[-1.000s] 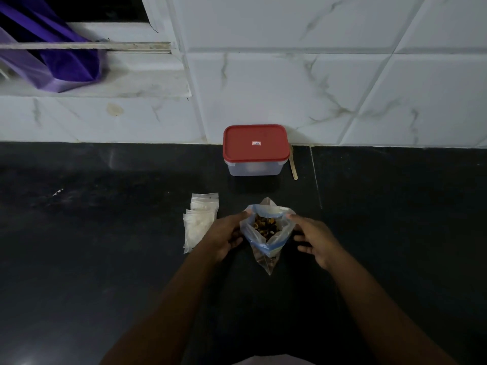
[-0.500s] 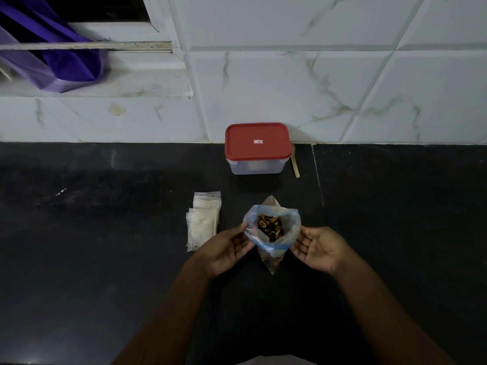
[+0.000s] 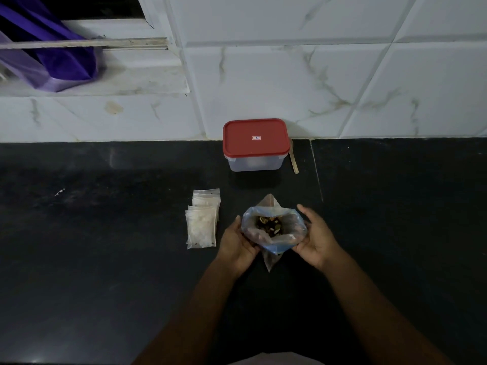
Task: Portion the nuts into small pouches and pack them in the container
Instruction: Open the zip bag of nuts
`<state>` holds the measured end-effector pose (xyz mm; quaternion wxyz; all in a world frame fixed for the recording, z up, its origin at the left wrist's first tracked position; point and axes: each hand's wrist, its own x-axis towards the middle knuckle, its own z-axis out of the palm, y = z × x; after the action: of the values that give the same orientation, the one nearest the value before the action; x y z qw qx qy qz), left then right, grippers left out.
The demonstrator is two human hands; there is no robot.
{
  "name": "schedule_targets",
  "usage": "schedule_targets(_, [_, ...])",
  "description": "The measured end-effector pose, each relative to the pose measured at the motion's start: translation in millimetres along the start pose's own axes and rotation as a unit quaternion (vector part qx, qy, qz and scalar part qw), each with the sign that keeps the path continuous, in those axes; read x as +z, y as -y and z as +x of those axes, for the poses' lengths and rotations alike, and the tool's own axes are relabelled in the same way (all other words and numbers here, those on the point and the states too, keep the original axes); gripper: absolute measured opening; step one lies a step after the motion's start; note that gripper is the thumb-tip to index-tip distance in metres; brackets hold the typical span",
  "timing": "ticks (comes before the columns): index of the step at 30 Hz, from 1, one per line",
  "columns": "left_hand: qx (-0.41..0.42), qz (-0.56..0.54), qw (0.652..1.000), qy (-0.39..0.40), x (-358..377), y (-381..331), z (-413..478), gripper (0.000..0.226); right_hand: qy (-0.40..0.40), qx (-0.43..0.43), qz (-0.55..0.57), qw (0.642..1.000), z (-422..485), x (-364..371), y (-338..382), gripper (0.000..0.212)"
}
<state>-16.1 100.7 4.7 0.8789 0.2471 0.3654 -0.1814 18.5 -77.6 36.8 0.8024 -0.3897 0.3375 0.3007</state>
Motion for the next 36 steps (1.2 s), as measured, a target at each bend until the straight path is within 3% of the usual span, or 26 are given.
schedule_targets(2, [0.034,0.109,0.993,0.0,1,2,0,0.033,-0.011,-0.031,-0.104,0.994,3,-1,-3,0.025])
schedule_targets(5, [0.102,0.262,0.958,-0.051,2,0,-1,0.022,-0.094,-0.069,-0.26,0.959,9,-4,-5,0.046])
schedule_targets(7, [0.174,0.38,0.904,-0.093,-1,-6,5,0.039,-0.132,-0.128,-0.366,0.912,11,-5,-6,0.05])
schedule_targets(9, [0.247,0.502,0.82,-0.118,-4,-15,15,0.059,-0.141,-0.182,-0.429,0.873,10,-2,-4,0.038])
schedule_targets(11, [0.277,0.593,0.747,-0.111,-3,-24,23,0.051,-0.141,-0.202,-0.47,0.847,11,1,0,0.027])
schedule_targets(14, [0.263,0.648,0.708,-0.102,-1,-35,32,0.027,-0.151,-0.186,-0.486,0.84,13,2,7,0.023])
schedule_targets(16, [0.23,0.644,0.724,-0.092,0,-41,33,0.021,-0.16,-0.152,-0.458,0.861,16,4,11,0.018])
schedule_targets(18, [0.154,0.585,0.792,-0.085,4,-44,34,0.023,-0.174,-0.096,-0.414,0.888,18,7,16,0.017])
schedule_targets(21, [0.014,0.395,0.916,-0.068,9,-46,30,0.03,-0.168,-0.022,-0.313,0.934,22,6,20,0.019])
schedule_targets(22, [-0.018,0.317,0.947,-0.054,10,-46,29,0.03,-0.161,-0.002,-0.27,0.949,22,6,21,0.019])
schedule_targets(24, [-0.055,0.217,0.974,-0.04,14,-44,26,0.026,-0.144,0.029,-0.202,0.968,21,5,20,0.017])
schedule_targets(27, [-0.043,0.248,0.965,-0.071,14,-37,32,0.029,-0.151,0.028,-0.201,0.968,23,0,17,0.024])
schedule_targets(30, [0.002,0.331,0.935,-0.125,13,-35,38,0.031,-0.173,-0.009,-0.28,0.944,26,-7,17,0.041])
schedule_targets(33, [0.034,0.39,0.913,-0.112,6,-34,34,0.027,-0.177,-0.046,-0.386,0.904,24,-15,17,0.048])
schedule_targets(36, [0.034,0.472,0.875,-0.098,-3,-33,27,0.038,-0.172,-0.03,-0.443,0.879,17,-17,17,0.05])
